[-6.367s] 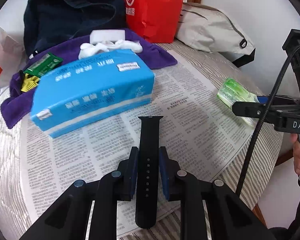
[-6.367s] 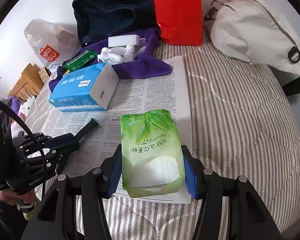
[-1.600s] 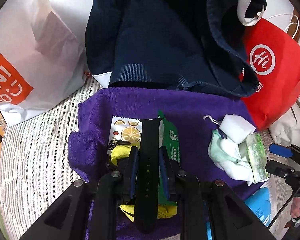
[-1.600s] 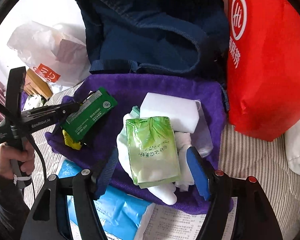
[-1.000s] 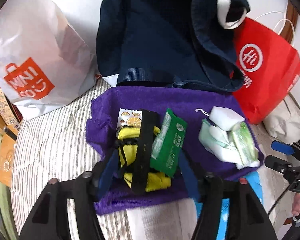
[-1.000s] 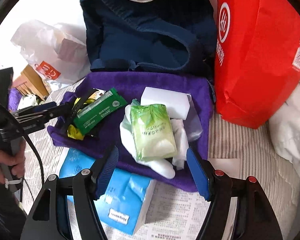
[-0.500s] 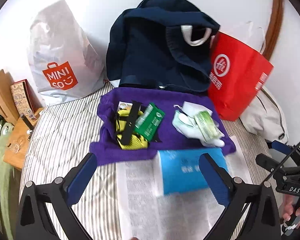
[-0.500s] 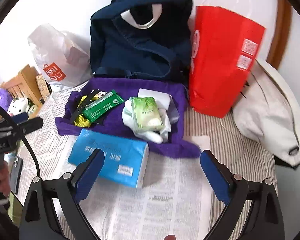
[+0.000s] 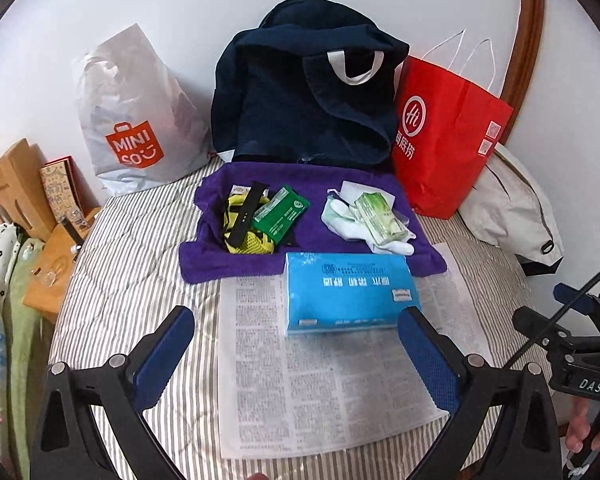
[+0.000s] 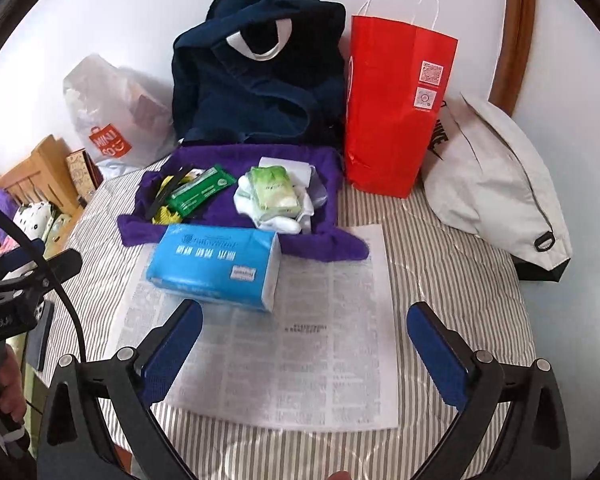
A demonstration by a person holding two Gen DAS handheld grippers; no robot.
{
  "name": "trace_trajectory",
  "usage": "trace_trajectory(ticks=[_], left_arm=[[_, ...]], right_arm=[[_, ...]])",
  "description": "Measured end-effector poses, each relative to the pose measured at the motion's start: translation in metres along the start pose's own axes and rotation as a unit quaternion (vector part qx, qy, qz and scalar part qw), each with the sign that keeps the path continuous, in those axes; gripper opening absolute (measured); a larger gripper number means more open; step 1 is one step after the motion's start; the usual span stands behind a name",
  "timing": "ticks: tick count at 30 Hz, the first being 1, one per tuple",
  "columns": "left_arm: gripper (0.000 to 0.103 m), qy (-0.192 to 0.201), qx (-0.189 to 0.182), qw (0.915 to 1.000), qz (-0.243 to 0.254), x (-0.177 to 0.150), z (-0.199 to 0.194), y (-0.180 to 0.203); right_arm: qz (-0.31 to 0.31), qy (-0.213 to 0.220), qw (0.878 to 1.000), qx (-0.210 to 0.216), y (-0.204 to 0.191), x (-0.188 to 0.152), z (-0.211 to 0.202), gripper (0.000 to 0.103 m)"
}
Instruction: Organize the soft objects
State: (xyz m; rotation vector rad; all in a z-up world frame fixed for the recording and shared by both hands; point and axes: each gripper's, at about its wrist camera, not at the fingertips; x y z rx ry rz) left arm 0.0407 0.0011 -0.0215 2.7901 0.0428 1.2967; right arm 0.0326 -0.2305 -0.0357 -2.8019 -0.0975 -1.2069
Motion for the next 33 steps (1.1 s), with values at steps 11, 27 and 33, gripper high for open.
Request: trace_trajectory(ticks=[11, 27, 33], left_arm=[[0.103, 0.003, 0.007, 1.0000, 0.001, -0.003, -0.018, 0.001], [0.103, -0.009, 0.011, 0.9999, 0.009, -0.011, -0.019, 0.000], [0.103, -0.006, 0.012, 0.9998, 0.011, -0.008, -0.021, 0.000]], right_arm=[[-0.004, 0.006, 1.000, -0.019, -0.004, -0.009, -0.021, 0.101], [0.011, 0.002, 1.000, -0.024, -0.004, -0.011, -0.026, 0.101], [0.014, 0.001, 0.999, -0.030, -0.002, -0.012, -0.025, 0.101]])
Point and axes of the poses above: each gripper's, at about its wrist camera, not at the fingertips, and z roughly the way its jaws point, y to its right, x to its top, and after that the axes turned 10 degrees about y, right-handed
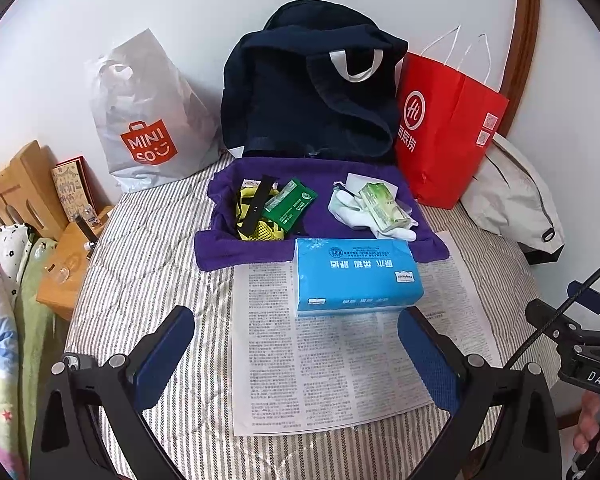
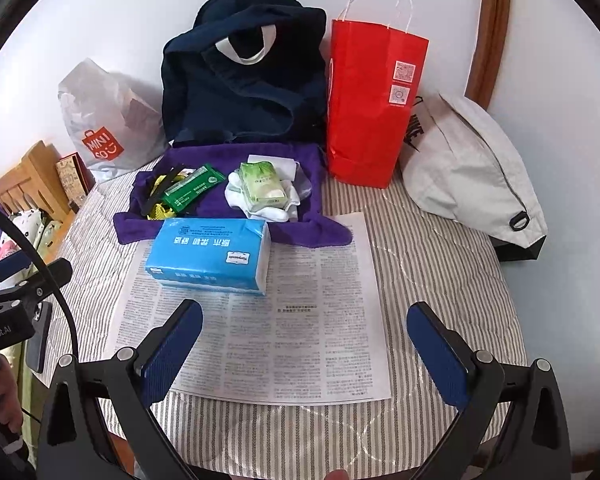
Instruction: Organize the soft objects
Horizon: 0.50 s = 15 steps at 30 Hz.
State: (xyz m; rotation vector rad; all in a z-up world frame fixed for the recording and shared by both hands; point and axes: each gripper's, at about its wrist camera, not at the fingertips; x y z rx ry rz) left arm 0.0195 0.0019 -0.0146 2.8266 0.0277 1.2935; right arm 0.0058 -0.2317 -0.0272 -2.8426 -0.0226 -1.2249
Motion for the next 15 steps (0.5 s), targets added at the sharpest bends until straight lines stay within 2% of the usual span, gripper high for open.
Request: trace_trajectory(ticks=[15], left_arm=[[0.103, -0.004, 0.002, 1.0000, 0.001, -0.0003, -0.0003, 0.0022]], right_arm=[[0.000, 0.005, 1.000, -0.008, 0.0014, 0.0024, -0.0066, 0.101]])
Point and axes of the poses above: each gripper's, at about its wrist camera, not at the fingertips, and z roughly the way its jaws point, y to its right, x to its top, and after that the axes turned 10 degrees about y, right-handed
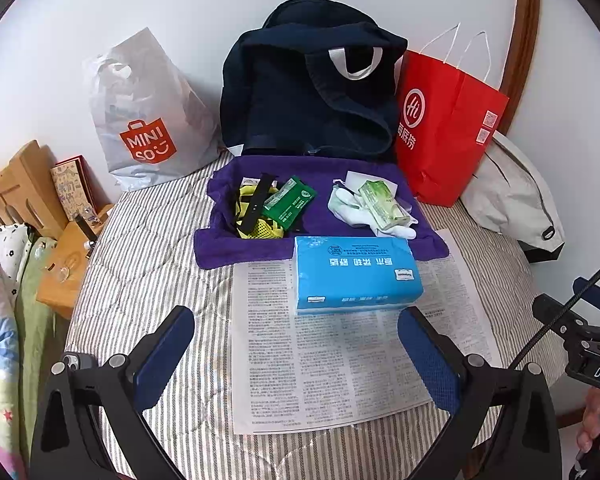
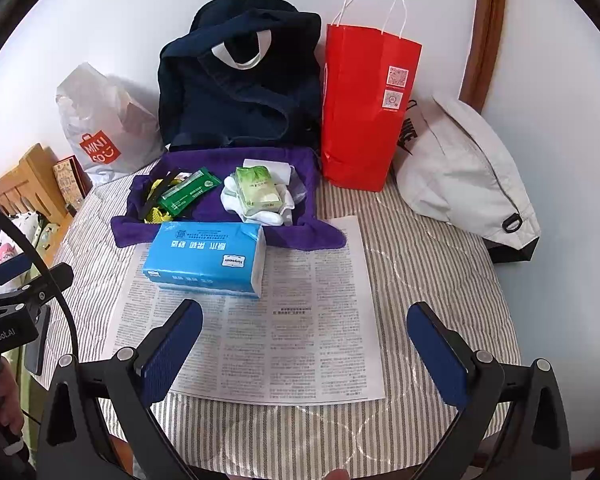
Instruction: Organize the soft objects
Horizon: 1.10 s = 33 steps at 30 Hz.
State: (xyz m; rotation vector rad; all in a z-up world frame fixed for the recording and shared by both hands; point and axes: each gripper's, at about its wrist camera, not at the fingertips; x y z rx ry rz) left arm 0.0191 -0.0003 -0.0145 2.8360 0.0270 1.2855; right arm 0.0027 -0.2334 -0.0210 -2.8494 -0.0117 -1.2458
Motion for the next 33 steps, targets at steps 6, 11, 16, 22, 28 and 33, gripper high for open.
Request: trace_trajectory(ticks=[6, 11, 16, 22, 28, 33], left_arm=[[0.103, -0.002, 0.000, 1.0000, -0.001, 0.0005, 0.0005, -0.0039], [0.103, -0.004, 0.000, 1.0000, 0.000, 0.0004, 0.0006, -0.0052], [0.103, -0.002, 0.001, 1.0000, 0.001, 0.0005, 0.0000, -0.0048], [0.103, -0.002, 0.001, 1.0000, 0.001, 0.0006, -0.0010, -0.0045], [0.103, -0.001, 0.002, 1.0000, 0.002, 0.0004, -0.0022, -0.0038], [0.103, -0.002, 0.003, 1.0000, 0.001, 0.0003, -0.0029, -0.0040]], right_arm=[[0.004, 0.001, 1.000, -0.002, 0.0019, 0.0002, 0.0007, 0.101], [0.004, 0.002, 1.000, -0.003, 0.0020, 0.0001, -0.0015, 0.101], [0.005, 0.004, 1.000, -0.004, 0.0019, 0.0002, -0.0025, 0.101], [0.004, 0.008, 1.000, -0.002, 0.0013, 0.0002, -0.0050, 0.101], [0.004, 0.009, 1.000, -0.003, 0.0001, 0.0009, -0.0068, 0.101], [0.002, 0.007, 1.000, -0.005, 0.0008, 0.0006, -0.0062, 0.101]])
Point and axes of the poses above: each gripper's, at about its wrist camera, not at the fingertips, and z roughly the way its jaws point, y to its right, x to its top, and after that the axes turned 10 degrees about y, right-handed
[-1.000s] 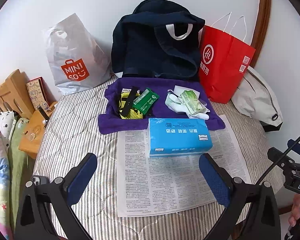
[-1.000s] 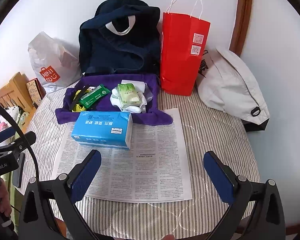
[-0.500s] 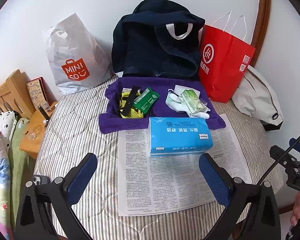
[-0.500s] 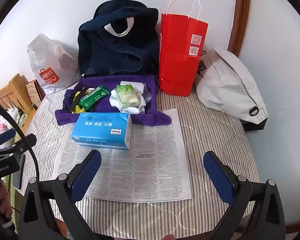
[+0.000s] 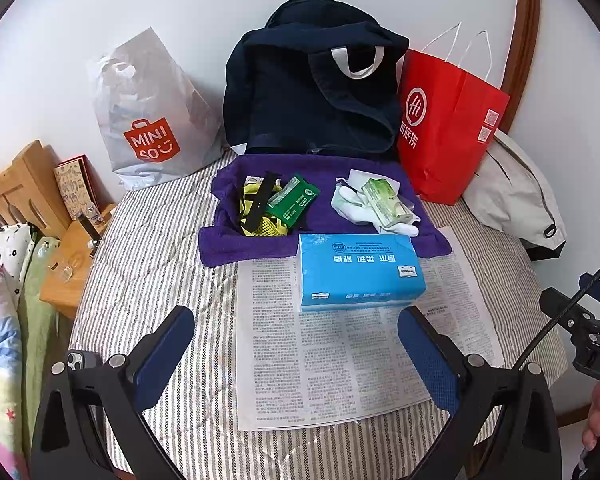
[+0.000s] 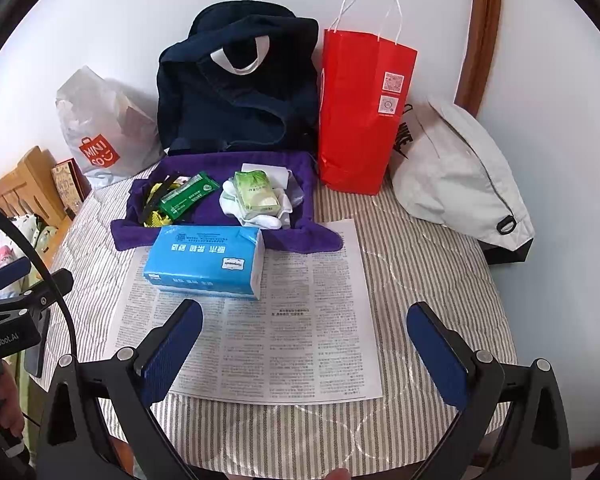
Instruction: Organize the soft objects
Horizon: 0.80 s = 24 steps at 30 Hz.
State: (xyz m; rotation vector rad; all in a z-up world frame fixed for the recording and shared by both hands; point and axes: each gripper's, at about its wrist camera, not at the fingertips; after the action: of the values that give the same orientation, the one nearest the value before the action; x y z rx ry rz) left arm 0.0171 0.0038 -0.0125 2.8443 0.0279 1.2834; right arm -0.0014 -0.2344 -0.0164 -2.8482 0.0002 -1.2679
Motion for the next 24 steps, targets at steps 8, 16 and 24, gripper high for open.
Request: trace_trajectory(ticks=[8, 16, 24], left_arm=[[0.103, 0.000, -0.001, 1.0000, 0.006, -0.0010, -0.0009, 0.0004], [0.103, 0.001, -0.002, 1.0000, 0.008, -0.0006, -0.0012, 0.0014], [0.103, 0.000, -0.003, 1.0000, 0.007, -0.0010, -0.0025, 0.0024]], right_arm=[[0.002, -0.001, 1.000, 0.000, 0.0023, -0.0003, 0.0000, 0.101], [-0.001, 0.003, 1.000, 0.000, -0.0002, 0.0005, -0.0021, 0.101], [0.000, 0.004, 1.000, -0.002, 0.0010, 0.0008, -0.0036, 0.101]])
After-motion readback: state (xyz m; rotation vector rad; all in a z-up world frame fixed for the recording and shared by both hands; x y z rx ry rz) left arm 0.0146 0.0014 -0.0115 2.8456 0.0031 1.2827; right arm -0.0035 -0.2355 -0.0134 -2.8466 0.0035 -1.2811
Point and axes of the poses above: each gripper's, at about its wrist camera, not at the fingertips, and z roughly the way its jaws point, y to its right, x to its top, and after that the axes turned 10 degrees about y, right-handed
